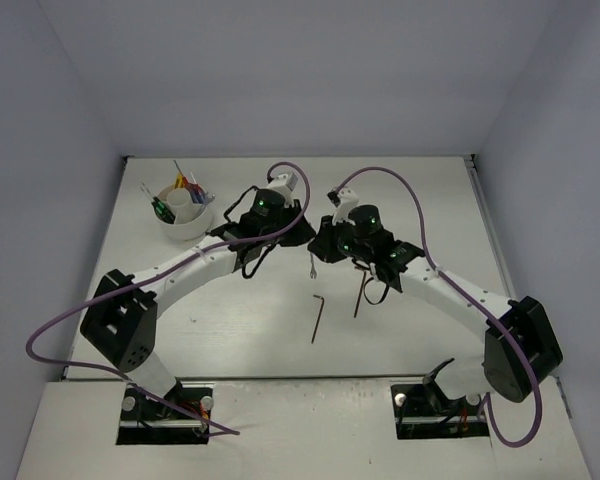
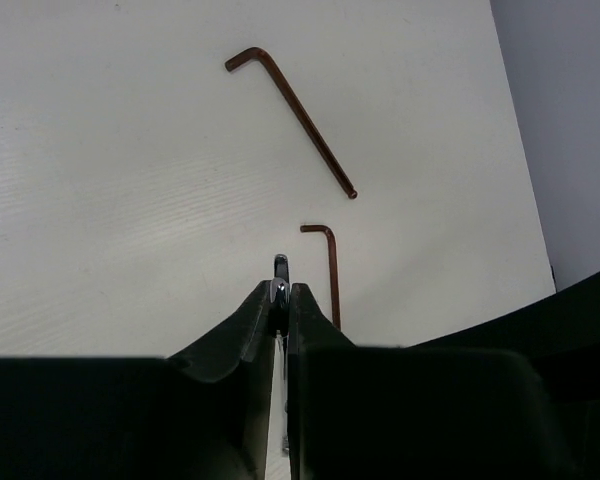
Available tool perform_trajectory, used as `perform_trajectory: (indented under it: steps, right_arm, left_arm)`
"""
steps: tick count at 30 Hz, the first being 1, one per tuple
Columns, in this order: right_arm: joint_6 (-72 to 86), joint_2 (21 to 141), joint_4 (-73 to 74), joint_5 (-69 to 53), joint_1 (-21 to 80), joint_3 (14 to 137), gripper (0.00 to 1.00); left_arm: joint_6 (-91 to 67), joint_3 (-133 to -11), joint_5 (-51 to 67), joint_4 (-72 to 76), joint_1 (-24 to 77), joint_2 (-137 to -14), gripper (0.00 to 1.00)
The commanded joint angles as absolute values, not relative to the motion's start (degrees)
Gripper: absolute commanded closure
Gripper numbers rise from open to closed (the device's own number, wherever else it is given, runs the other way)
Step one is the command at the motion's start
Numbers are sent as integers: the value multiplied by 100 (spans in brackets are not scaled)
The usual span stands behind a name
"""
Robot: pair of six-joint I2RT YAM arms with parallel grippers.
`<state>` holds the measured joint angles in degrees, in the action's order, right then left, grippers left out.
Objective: Sort the tools into containers
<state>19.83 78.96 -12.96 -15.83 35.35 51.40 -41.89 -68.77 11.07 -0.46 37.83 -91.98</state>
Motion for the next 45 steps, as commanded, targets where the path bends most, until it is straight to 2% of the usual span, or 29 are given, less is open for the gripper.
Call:
perform_trajectory:
  steps: [1, 3, 4, 5, 8, 10, 15, 20, 24, 33, 45]
  right_arm:
    - [2009, 7738, -1837, -1652, 3568, 5154, 100]
    - [2004, 7752, -1837, -1653, 3568, 5159, 99]
    - [1993, 7757, -1832, -1663, 3568, 5170, 78]
    - [1975, 7763, -1828, -1670, 3566, 5174, 62]
    - [1934, 7719, -1803, -1629, 3534, 5160, 48]
    - [1925, 7650, -1776, -1558, 3491, 5108, 43]
    - [1793, 7431, -1552, -1380, 3296, 4944, 41]
    - [1726, 7309, -1501, -1359, 3133, 4755, 41]
    - [1668, 7240, -1412, -1487, 2974, 4673, 41]
    - [1581, 6997, -1220, -1705, 2478, 4527, 41]
    - [1538, 7183, -1155, -1655, 2440, 4544, 41]
  left_arm:
    - [-3747, -7140, 928, 217, 3823, -8985, 100]
    - [-3634, -7146, 849, 156, 3823, -8946, 100]
    - [-3440, -7156, 696, 69, 3813, -8884, 100]
    - [-3224, -7188, 516, -81, 3803, -8823, 100]
    - [-2485, -7427, -119, -627, 3772, -8687, 100]
    - [-2022, -7604, -555, -955, 3729, -8616, 100]
    - [-634, -7962, -1357, -1490, 2929, -8293, 100]
    - [31, -8042, -1276, -1163, 1903, -8249, 100]
    - [446, -8087, -785, -721, 1277, -8518, 100]
    - [1002, -8139, -716, 160, 983, -9452, 100]
    - [1457, -7812, -564, 986, 853, -9961, 100]
